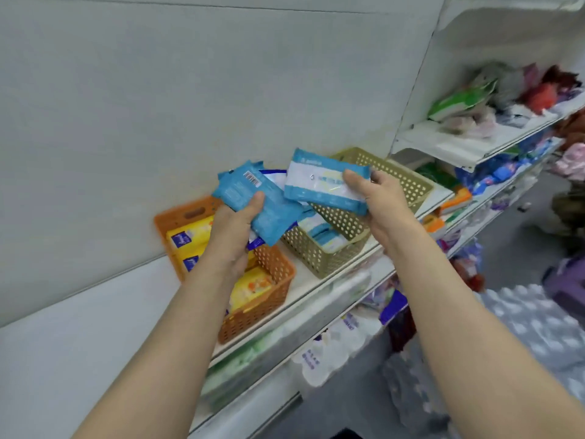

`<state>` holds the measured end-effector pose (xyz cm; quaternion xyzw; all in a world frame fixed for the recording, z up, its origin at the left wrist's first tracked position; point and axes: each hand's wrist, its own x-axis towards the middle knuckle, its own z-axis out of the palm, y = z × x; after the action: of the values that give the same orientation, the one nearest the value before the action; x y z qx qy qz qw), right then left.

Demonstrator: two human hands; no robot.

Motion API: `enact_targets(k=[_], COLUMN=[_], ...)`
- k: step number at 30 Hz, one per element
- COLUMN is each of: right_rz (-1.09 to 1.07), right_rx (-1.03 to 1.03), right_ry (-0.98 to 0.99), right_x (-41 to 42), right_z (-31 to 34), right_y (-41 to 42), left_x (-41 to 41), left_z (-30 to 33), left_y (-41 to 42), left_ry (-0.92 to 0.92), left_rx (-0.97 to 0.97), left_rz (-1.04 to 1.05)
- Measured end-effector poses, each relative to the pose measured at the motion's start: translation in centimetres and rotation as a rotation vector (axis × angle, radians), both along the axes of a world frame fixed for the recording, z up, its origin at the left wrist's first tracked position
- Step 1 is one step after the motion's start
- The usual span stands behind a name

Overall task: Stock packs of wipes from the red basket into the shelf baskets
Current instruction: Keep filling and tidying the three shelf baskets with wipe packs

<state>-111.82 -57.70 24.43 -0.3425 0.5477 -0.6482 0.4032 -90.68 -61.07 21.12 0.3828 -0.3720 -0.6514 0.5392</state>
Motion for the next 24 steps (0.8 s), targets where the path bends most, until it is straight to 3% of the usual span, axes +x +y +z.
enact_targets(k=[3,9,18,24], right_rz=[0.018,0.365,0.617,0.638], right_rx=[0.047,0.249,0.229,0.273], right_ry=[0.119,0.551,0.821,0.915], right_x=[-4.8,-9.8,-6.7,-5.1], right_z=[-1.6,-7.2,-8.8,-11.9], right_y=[-4.7,-12.7,-20.8,-23.3], left_x=[-2.3,-8.0,-10.1,-9.0], left_z=[-0.7,-1.9,-3.1,-2.6], left_y=[-2.9,-6.1,-6.0,-5.7], left_ry=[0.012,0.008,-0.013,-0.051], left_rx=[0.017,0.062,0.140,0.083], left_rz=[0.118,0.307,0.641,0.665])
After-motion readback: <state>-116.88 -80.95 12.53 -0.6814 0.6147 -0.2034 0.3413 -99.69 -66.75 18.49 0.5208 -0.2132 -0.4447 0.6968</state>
